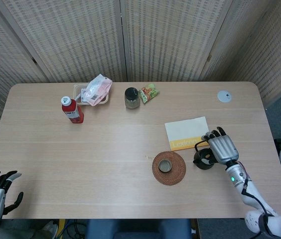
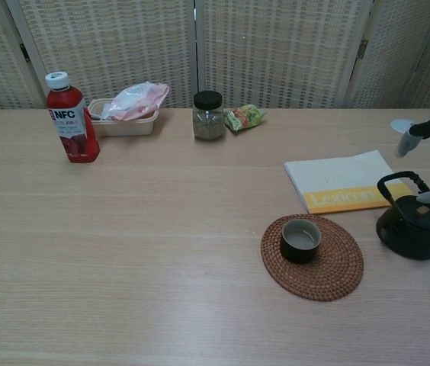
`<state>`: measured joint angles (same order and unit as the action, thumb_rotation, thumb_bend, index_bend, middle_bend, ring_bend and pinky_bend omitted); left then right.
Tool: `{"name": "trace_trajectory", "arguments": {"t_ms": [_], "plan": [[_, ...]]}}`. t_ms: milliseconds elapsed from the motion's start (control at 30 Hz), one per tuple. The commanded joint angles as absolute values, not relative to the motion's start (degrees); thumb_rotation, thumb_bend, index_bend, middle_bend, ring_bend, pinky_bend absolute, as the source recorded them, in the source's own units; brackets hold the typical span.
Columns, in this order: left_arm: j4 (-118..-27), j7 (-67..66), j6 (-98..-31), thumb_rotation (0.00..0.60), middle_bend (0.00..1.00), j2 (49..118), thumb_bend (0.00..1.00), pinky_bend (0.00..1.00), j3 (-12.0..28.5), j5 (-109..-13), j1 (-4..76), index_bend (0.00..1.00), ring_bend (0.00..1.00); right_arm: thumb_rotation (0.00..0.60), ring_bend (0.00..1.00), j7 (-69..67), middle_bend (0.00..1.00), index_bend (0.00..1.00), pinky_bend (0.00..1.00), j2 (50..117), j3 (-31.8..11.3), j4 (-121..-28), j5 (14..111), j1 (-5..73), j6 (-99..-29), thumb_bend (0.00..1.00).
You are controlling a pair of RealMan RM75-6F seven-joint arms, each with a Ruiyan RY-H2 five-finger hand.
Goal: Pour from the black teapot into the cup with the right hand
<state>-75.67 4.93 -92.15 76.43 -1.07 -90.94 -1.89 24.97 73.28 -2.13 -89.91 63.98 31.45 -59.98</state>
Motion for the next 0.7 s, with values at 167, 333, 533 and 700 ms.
{"name": "trace_trajectory", "arguments": {"t_ms": [167,333,533,700], "plan": [[-75.89,4.9,-92.2,0.6,0.2,76.23,0.36,0.08,-0.97,-91.18,-1.64,0.25,0.21,0.596,0.16,24.06,0.26,0.29,0.1,71.53,-2.05,-92.11,69.27,25.41,-71.79,0.0],[-76.1,4.75,-91.93,0.6,0.2,76.13,0.36,0.08,-0.9,-91.26,-1.33,0.25,0.21,0.6,0.16,22.16,0.26,0.29,0.1,69.29,-0.92,-94.6,72.34,20.48,-78.66,0.0],[-76.84,4.11,-91.69,0.6,0.2,76.07,0.36,0.07,-0.75,-91.75,-0.69,0.25,0.21,0.6,0.16,20.02,0.27,0.29,0.1,66.85,0.49,-96.87,75.15,14.9,-85.32,0.0],[-77.94,3.32,-91.44,0.6,0.2,75.88,0.36,0.07,-0.25,-92.13,0.2,0.25,0.21,0.6,0.16,18.94,0.27,0.29,0.1,65.71,2.08,-97.84,77.27,10.11,-90.05,0.0]]}}
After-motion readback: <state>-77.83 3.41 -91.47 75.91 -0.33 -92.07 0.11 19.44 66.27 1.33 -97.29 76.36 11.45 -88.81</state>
